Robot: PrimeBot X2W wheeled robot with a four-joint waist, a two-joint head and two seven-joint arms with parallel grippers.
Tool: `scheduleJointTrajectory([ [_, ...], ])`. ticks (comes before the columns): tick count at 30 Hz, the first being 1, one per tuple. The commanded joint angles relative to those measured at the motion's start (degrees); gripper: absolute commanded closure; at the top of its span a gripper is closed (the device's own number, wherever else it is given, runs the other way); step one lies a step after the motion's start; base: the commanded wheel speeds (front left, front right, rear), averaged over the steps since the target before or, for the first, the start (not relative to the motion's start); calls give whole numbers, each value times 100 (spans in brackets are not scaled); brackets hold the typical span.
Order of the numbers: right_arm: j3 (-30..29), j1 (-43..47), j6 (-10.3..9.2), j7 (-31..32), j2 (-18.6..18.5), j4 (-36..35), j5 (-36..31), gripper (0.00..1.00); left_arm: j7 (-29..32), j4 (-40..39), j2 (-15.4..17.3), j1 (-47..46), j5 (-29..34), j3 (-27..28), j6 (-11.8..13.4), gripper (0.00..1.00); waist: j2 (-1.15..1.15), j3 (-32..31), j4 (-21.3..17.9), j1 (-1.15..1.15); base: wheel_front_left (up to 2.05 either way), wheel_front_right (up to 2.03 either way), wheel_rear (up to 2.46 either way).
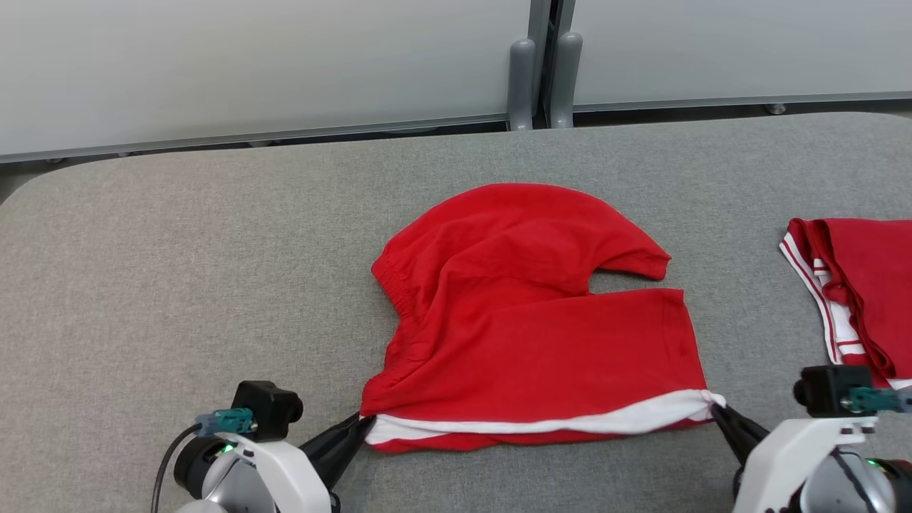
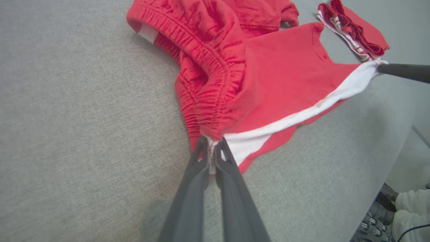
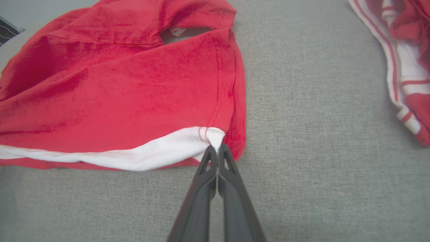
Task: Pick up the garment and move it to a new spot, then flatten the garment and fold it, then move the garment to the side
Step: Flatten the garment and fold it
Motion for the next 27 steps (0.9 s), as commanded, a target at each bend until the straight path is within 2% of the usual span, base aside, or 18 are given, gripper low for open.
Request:
scheduleJointTrajectory([
  [1, -129, 132, 3, -14, -17, -175, 105, 100, -55, -95, 77, 104, -2, 52, 43, 100, 0, -6, -9, 0, 0, 0, 0],
  [7, -383, 467, 3, 222, -91, -821, 374, 100, -111, -582, 270, 346, -74, 157, 249, 100, 0, -7, -57, 0, 0, 0, 0],
  [10, -470, 312, 3, 45, -98, -1324, 616, 100, -267, -1059, 395, 384, -85, 326, 318, 100, 0, 6, -101, 0, 0, 0, 0],
  [14, -153, -519, 3, -100, -244, -1532, 929, 100, -109, -1434, 410, -148, -144, 474, 145, 100, 0, 40, -127, 0, 0, 0, 0],
  [17, 335, -1537, 3, -160, -487, -1100, 969, 100, 157, -1215, 327, -882, -252, 582, -180, 100, 0, 149, -198, 0, 0, 0, 0],
  [21, 1126, -3132, 3, -384, -721, -11, 939, 100, 297, -487, 56, -2008, -574, 867, -549, 100, 0, 404, -386, 0, 0, 0, 0],
  [23, 1445, -3873, 2, -692, -781, 630, 867, 100, 334, -5, -115, -2484, -824, 1071, -607, 100, 0, 569, -463, 0, 0, 0, 0],
  [27, 1757, -5159, 3, -1264, -660, 1932, 844, 100, 228, 910, -409, -3460, -927, 1398, -623, 100, 0, 976, -590, 0, 0, 0, 0],
])
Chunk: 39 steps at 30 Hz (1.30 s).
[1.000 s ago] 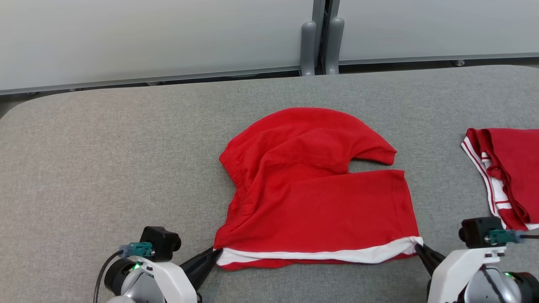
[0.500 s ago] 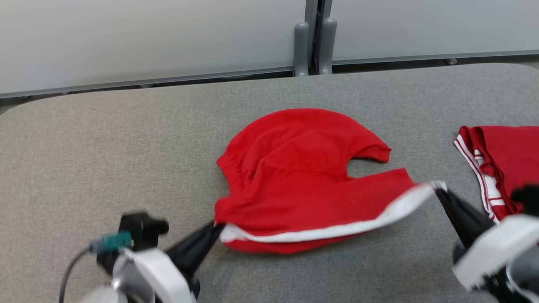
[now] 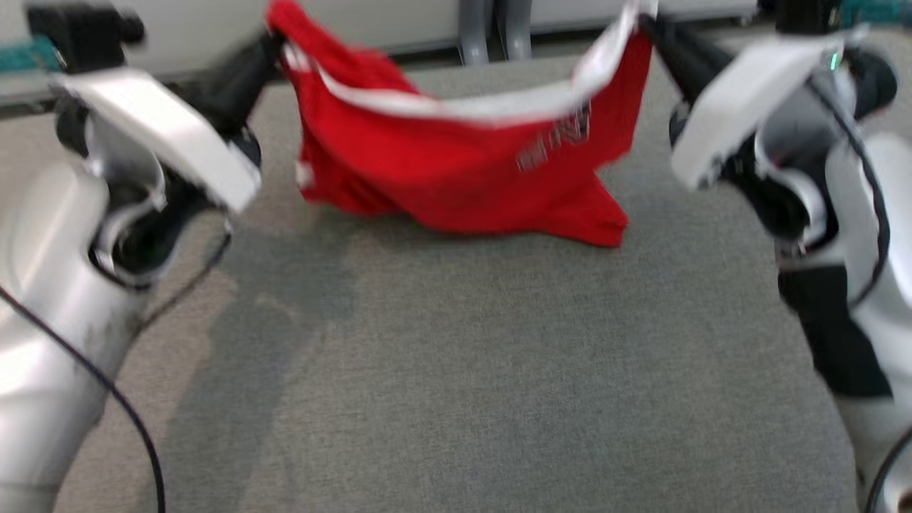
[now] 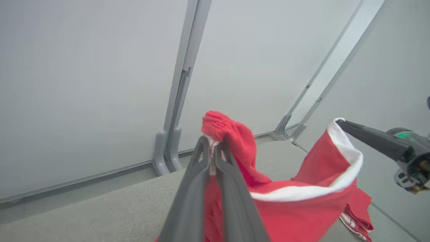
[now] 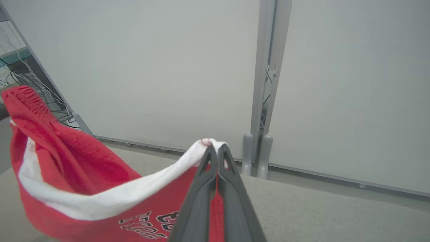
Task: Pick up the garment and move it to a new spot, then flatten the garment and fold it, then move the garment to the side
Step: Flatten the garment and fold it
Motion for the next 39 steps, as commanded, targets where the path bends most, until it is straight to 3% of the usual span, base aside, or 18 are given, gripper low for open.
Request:
scheduleJointTrajectory([
  [1, 32, -440, 3, -271, 3, 315, -124, 100, -70, 215, -93, -320, -8, 83, -8, 100, 0, 374, -156, 0, 0, 0, 0],
  [6, 250, -1976, 2, -1508, -5, 1551, -924, 100, -585, 754, -166, -1250, 172, 261, -106, 100, 0, 922, -317, 0, 0, 0, 0],
  [13, -243, -3767, 2, -3453, 52, 2735, -2103, 100, -2016, 1172, -321, -2540, 674, 480, -149, 100, 0, 1348, -243, 0, 0, 0, 0],
  [16, -426, -4084, 2, -3870, 101, 2971, -2576, 100, -2392, 1282, -347, -2850, 1126, 497, -139, 100, 0, 1362, -208, 0, 0, 0, 0],
  [21, -457, -4128, 2, -3994, 257, 3363, -2808, 100, -2482, 1422, -472, -2749, 1335, 636, -147, 100, 0, 1398, -257, 0, 0, 0, 0],
  [27, -7, -3613, 2, -4009, 491, 4234, -2465, 100, -2495, 1937, -543, -1824, 1686, 418, -159, 100, 0, 1396, -364, 0, 0, 0, 0],
  [31, 685, -3062, 2, -3897, 595, 4645, -1877, 100, -2496, 2223, -877, -948, 1727, 960, -130, 100, 0, 1297, -370, 0, 0, 0, 0],
  [35, 1307, -2423, 2, -3840, 512, 4548, -1079, 100, -2497, 2285, -1308, -125, 2024, 1559, -131, 100, 0, 1063, -301, 0, 0, 0, 0],
  [39, 1964, -1554, 2, -3555, 199, 3956, -130, 100, -2494, 2734, -1665, 569, 2257, 1356, -150, 100, 0, 657, -163, 0, 0, 0, 0],
])
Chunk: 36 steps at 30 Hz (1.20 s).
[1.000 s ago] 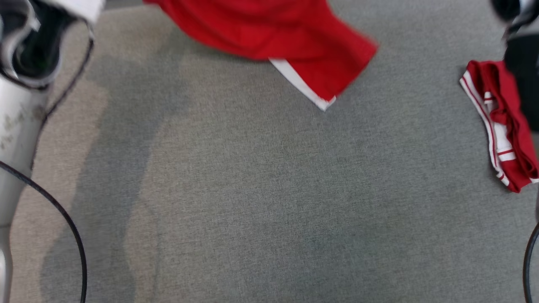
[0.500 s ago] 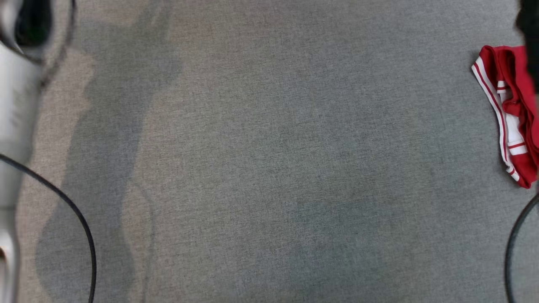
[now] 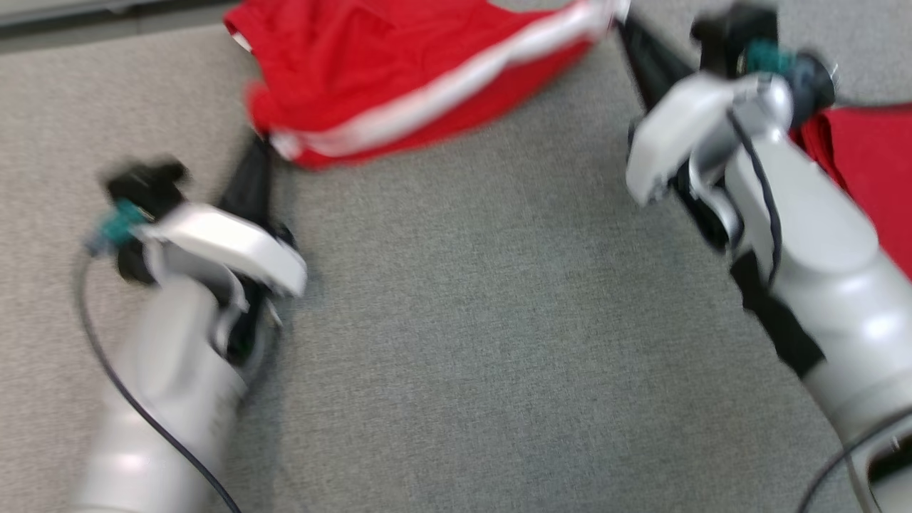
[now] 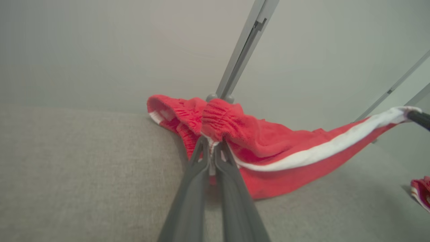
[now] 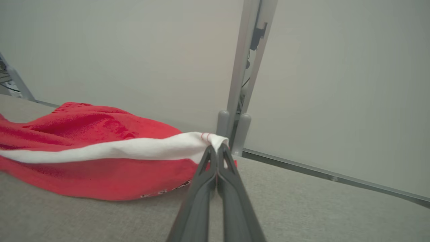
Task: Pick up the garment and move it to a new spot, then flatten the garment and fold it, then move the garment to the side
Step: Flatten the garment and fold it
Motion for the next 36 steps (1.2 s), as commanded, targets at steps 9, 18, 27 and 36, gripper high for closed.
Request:
scheduleJointTrajectory([
  [9, 635, 2188, 0, 1336, -1852, -2517, 1933, 100, 366, 379, 75, 953, -94, -842, -17, 100, 0, -1035, 378, 0, 0, 0, 0],
  [18, -188, 4328, 0, 3003, -3047, -4536, 3006, 100, 380, -18, 282, 1867, -419, -742, 20, 100, 0, -1558, 535, 0, 0, 0, 0],
  [27, -1428, 5998, -2, 4681, -3266, -5771, 2966, 100, 743, -979, 548, 2670, -399, -834, 392, 100, 0, -1737, 569, 0, 0, 0, 0],
  [36, -3017, 7655, 0, 6354, -2258, -6896, 2297, 100, 1975, -2739, 1244, 3963, -391, -1195, 907, 100, 0, -1758, 682, 0, 0, 0, 0],
])
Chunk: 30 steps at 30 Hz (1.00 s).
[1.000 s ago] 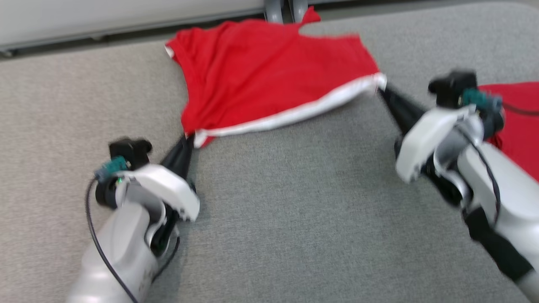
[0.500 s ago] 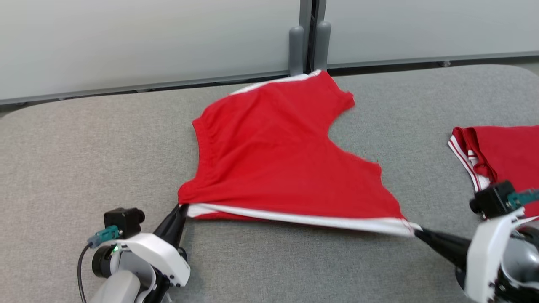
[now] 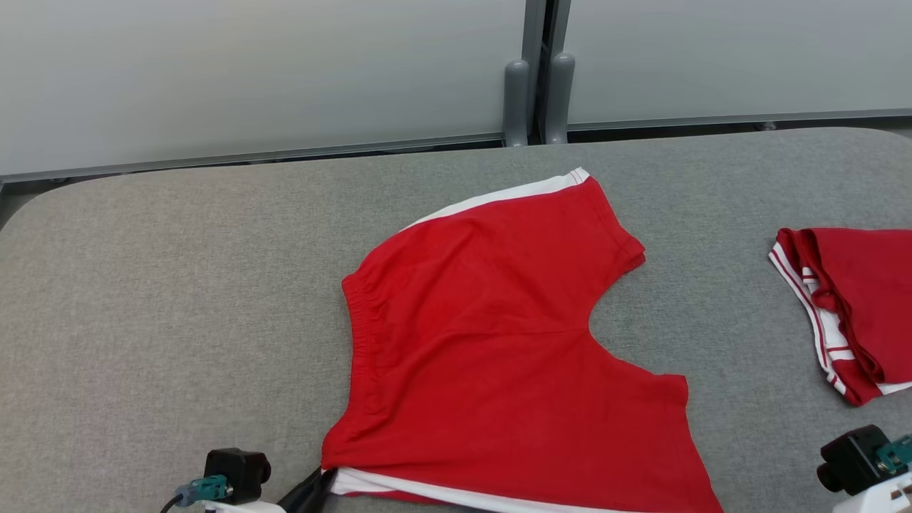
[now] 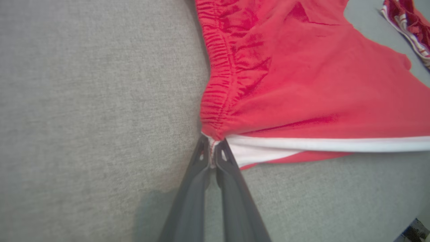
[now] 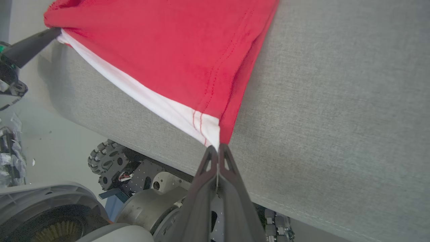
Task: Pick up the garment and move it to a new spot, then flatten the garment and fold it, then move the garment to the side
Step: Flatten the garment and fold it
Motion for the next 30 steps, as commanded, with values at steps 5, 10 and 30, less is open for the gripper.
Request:
scheduleJointTrajectory([
  [5, -584, 410, 0, 238, 747, -871, -394, 100, 131, -962, 180, 437, -123, 126, 357, 100, 0, 10, 99, 0, 0, 0, 0],
  [10, -408, -209, 1, 101, 888, -1031, -675, 100, 318, -1306, 149, 318, -110, 59, 448, 100, 0, 56, 98, 0, 0, 0, 0],
  [30, 1409, -4429, 1, -1818, 91, 2189, -1153, 100, 838, -741, -467, -1534, -242, 147, 483, 100, 0, 725, 463, 0, 0, 0, 0],
])
